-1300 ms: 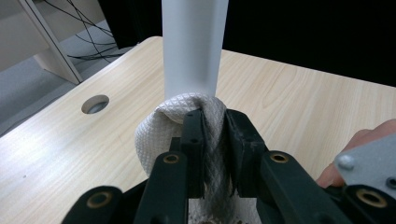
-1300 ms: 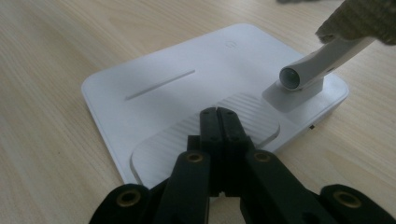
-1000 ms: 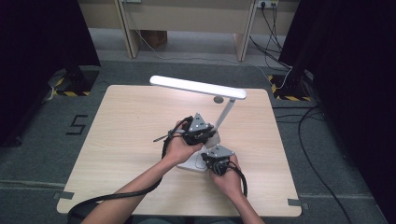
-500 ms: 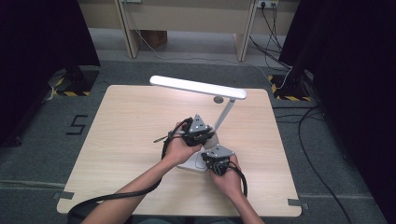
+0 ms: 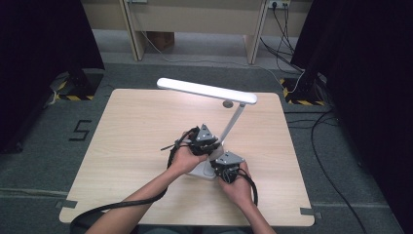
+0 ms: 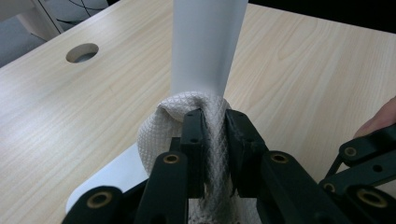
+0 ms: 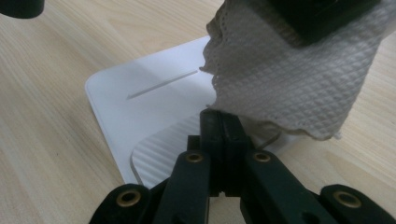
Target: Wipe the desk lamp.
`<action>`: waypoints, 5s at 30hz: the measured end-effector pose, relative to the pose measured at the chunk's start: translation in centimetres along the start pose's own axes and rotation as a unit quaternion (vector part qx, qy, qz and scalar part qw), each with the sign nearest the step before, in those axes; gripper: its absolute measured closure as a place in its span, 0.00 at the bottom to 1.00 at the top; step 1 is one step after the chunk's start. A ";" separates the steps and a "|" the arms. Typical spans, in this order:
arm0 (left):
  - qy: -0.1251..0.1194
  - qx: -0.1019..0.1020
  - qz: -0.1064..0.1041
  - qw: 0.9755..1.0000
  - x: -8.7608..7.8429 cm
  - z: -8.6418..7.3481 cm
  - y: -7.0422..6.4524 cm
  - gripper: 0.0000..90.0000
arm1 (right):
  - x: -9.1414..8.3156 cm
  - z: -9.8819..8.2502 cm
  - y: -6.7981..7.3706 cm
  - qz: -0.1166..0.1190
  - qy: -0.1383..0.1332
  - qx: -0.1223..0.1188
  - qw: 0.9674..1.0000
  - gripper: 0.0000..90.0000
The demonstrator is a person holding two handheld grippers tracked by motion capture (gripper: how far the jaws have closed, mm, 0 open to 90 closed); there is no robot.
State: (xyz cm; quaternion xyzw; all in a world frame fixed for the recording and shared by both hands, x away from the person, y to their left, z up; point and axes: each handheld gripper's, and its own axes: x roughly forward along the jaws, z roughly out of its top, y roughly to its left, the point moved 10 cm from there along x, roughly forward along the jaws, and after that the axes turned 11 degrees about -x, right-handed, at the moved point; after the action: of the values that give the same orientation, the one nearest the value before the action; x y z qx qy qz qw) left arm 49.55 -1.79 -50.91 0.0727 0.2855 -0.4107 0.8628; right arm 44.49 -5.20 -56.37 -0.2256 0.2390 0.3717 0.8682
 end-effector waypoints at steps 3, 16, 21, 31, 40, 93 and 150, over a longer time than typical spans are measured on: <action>0.008 -0.001 0.001 1.000 0.1 -0.3 0.2 0.86 | 0.0 0.0 0.0 0.000 0.000 0.000 1.000 1.00; 0.027 -0.011 0.001 1.000 0.7 -1.8 0.9 0.86 | 0.0 0.0 0.0 0.000 -0.002 0.001 1.000 1.00; 0.031 -0.026 0.003 0.999 0.7 -2.5 1.5 0.87 | 0.0 0.0 0.0 0.001 -0.001 0.003 1.000 1.00; 0.034 -0.044 0.010 0.998 0.2 -2.9 2.5 0.88 | 0.0 0.0 0.0 0.001 -0.001 0.005 1.000 1.00; 0.015 -0.054 0.004 0.998 -2.4 -2.6 2.9 0.88 | -0.5 0.6 0.0 -0.008 0.001 0.011 1.000 0.76; -0.001 -0.010 -0.097 0.995 -6.9 -1.7 -1.9 0.84 | -3.8 4.1 0.3 0.012 -0.063 -0.085 0.994 0.93; -0.012 -0.087 -0.037 0.995 -4.1 -8.7 4.0 0.57 | -14.5 12.9 -13.4 -0.160 -0.100 -0.101 0.977 0.92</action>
State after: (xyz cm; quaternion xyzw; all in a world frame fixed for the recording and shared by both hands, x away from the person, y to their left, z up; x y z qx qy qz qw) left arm 46.74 6.66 -56.29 -0.0187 0.3126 -0.4170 0.8533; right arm 48.98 -13.98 -34.91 -0.3094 0.0733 0.2708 0.9086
